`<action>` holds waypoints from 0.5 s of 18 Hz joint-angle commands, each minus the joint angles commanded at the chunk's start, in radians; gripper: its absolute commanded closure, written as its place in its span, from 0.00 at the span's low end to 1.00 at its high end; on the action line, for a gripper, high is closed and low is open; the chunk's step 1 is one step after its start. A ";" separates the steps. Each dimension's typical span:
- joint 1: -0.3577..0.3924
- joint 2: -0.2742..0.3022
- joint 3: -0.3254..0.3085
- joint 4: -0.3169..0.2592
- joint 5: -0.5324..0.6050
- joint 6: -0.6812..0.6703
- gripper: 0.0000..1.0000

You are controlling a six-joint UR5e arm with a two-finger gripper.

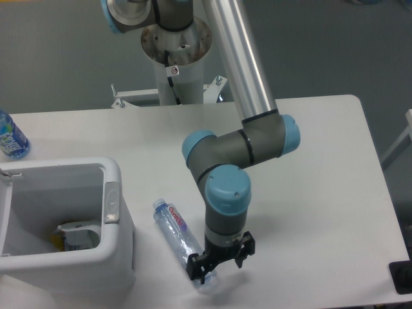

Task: Place the trash in the trash can
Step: 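Move the gripper down to the clear plastic water bottle, then close the gripper around the bottle's cap end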

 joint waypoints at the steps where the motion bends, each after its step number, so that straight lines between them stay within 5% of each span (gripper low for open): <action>1: -0.008 -0.006 -0.003 0.000 0.003 0.000 0.00; 9: -0.038 -0.044 -0.006 0.014 0.063 -0.003 0.00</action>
